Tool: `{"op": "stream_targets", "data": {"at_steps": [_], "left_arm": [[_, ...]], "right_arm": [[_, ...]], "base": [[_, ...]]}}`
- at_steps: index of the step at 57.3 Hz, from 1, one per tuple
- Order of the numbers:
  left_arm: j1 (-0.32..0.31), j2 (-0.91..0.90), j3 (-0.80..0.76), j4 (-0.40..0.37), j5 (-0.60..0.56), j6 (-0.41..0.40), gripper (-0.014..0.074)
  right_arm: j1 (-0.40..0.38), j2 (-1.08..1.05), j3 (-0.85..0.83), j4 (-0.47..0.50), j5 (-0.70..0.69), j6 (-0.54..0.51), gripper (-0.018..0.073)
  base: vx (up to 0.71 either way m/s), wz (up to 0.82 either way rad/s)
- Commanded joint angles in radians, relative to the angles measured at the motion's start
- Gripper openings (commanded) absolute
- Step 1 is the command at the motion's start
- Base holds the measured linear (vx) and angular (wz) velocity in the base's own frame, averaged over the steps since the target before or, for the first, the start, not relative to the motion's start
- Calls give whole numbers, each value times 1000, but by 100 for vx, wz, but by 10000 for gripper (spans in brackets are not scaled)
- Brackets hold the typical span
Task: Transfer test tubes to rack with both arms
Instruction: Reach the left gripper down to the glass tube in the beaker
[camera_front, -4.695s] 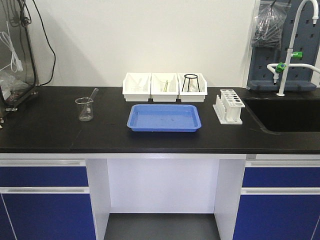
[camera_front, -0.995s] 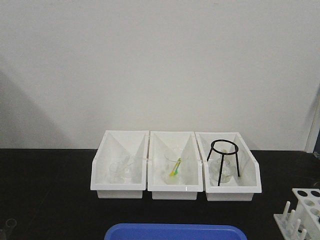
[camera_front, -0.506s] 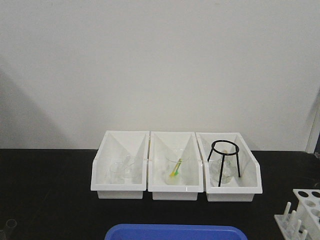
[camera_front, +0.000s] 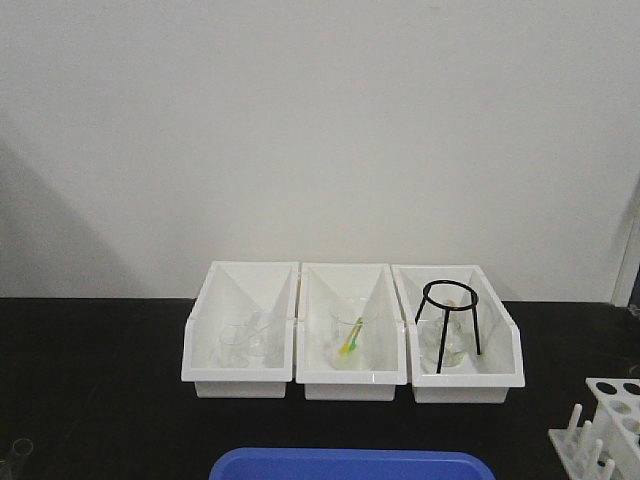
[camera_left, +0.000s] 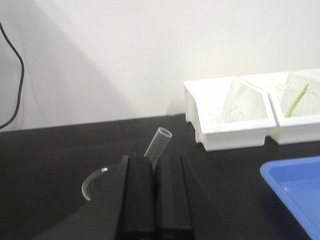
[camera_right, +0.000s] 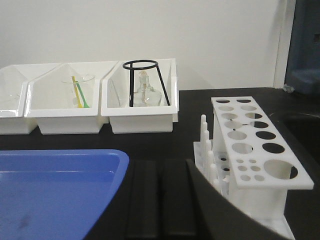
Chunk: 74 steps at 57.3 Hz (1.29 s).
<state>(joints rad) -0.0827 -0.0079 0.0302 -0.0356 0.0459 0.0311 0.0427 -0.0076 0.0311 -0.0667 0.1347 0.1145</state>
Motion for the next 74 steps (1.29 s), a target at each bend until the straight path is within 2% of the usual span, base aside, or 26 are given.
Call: {"op": "stream_targets", "data": {"at_steps": [1,8,13,16,21,31,37,46,58,67,74], "left_arm": [[-6,-20,19,-10,-135,-10,-18],[-6,-20,17,-10,-245,-11,-18],[-6,-20,9,-10,-369,-11,-18],[-6,-20,-27,-10,-398,-24,-18],[-6,-7,-142,-10,-325,-62,-18],[-6,161,-455,-2,-111,-31,-18],[-6,322,-638,-2,-88,36,-18],[-6,573,-853,-2,-87,45,-18],[-6,758,-959,-2,-87,41,-18],[-6,809,-959,-2,-83,43,-8],[-6,809,-959,-2,-88,46,33]], "right_arm": [[-6,-10,10,-14,-128,-12,-7],[-6,-10,9,-13,-217,-12,-7],[-6,-10,-11,-6,-317,-8,-7],[-6,-10,-46,-6,-333,-7,-7],[-6,2,-134,-15,-307,-13,-7],[-6,163,-402,-38,-246,-96,-7],[-6,308,-554,-37,-249,-134,-7],[-6,547,-747,-37,-273,-144,-7],[-6,771,-845,-15,-333,-115,-7],[-6,833,-843,-9,-336,-104,-3],[-6,842,-843,-9,-305,-104,15]], "base": [[0,0],[0,0],[0,0],[0,0],[0,0],[0,0],[0,0],[0,0],[0,0],[0,0],[0,0]]}}
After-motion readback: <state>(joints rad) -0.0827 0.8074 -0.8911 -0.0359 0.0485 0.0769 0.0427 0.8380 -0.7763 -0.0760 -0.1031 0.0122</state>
